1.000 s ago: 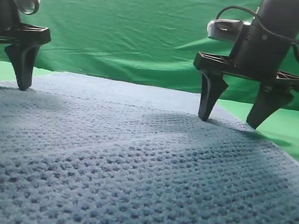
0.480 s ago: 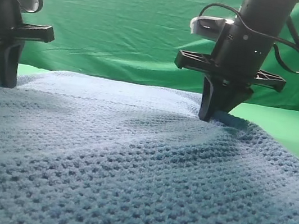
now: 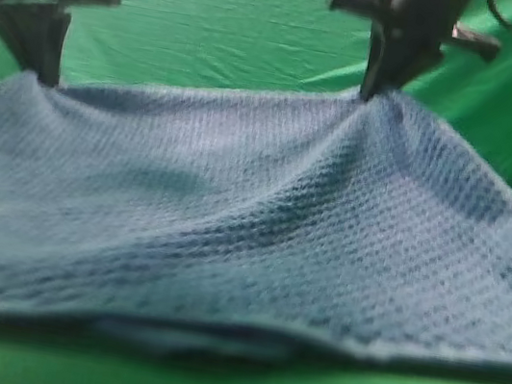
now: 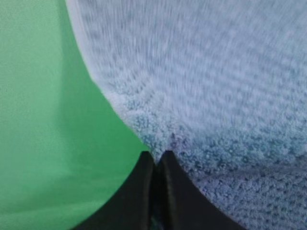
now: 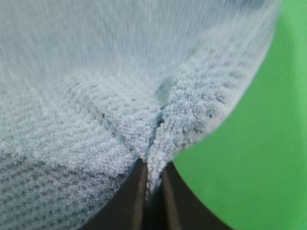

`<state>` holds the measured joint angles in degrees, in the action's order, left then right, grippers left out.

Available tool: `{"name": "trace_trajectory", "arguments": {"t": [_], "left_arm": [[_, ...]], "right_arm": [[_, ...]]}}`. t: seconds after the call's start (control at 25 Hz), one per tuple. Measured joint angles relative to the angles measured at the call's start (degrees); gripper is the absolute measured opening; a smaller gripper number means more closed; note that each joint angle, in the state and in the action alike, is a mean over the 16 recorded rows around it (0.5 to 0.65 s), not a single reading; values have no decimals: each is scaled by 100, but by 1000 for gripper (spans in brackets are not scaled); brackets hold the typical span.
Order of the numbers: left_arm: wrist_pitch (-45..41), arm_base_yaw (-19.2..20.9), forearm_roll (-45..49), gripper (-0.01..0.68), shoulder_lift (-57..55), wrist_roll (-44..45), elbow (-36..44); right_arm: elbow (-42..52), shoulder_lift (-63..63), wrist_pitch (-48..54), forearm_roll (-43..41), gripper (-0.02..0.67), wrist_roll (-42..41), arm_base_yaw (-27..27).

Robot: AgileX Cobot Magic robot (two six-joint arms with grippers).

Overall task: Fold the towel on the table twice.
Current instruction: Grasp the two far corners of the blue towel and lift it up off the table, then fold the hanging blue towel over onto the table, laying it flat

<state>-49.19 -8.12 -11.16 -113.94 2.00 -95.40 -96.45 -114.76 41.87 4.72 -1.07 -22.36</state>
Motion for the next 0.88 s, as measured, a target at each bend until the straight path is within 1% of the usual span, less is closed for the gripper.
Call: {"name": "trace_trajectory", "arguments": {"t": [0.28, 0.4, 0.48, 0.56, 0.64, 0.88], "left_arm": [[-366, 34, -221, 0, 168, -7, -2352], [-433, 36, -312, 0, 240, -9, -3099], [-496, 36, -355, 0, 270, -11, -3409], [-567, 36, -366, 0, 289, -16, -3545], [-646, 37, -359, 0, 302, -29, -3508], [-850, 38, -327, 0, 406, -73, -2794]], "right_arm": [[-1899, 193, -29, -84, 0, -109, 189], [-2540, 217, -41, -146, 0, -199, 230], [-2824, 212, -16, -195, 0, -262, 243], [-2970, 203, 40, -250, 0, -326, 251], [-3007, 190, 138, -304, 0, -379, 258], [-2836, 154, 664, -468, 0, -476, 277]]}}
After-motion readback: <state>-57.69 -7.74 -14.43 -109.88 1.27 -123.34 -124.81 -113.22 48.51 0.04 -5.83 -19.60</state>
